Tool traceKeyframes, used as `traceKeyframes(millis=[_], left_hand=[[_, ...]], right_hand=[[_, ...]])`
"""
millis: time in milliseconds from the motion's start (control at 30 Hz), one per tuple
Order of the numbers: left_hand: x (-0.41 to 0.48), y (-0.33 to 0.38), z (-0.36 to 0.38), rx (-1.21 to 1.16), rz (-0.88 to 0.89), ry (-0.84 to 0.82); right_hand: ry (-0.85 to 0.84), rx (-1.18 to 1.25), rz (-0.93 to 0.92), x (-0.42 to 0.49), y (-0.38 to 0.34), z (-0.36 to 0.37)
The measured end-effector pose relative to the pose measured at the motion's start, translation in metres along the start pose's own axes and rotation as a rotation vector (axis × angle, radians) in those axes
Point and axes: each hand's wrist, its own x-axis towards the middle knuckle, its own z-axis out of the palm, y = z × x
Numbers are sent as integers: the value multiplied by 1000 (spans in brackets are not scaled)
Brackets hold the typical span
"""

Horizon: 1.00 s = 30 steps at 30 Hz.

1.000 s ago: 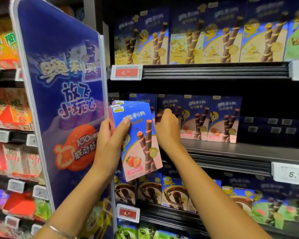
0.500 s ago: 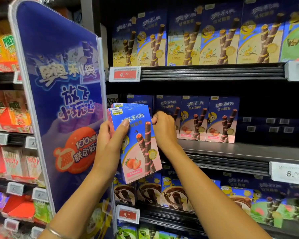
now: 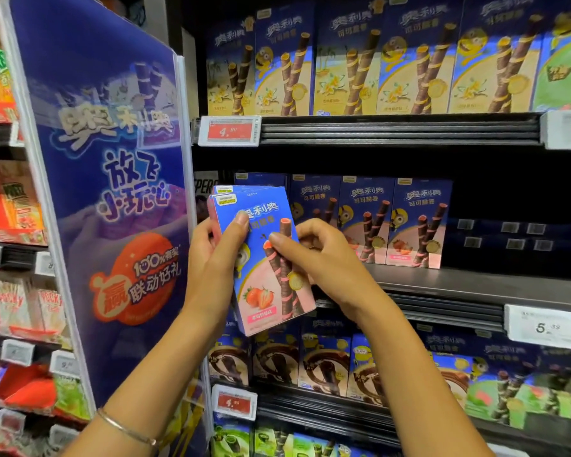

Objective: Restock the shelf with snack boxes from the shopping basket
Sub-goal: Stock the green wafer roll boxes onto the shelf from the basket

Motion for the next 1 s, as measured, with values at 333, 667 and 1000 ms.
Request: traceKeyframes(millis=[333, 667, 1000], left_hand=[[16, -2, 23, 160, -7, 78], [29, 0, 11, 202, 111, 182], [30, -4, 15, 205, 155, 123]], right_hand=[[125, 152, 26, -2, 2, -34], [617, 18, -82, 18, 31, -59], [596, -346, -7, 40, 46, -43]])
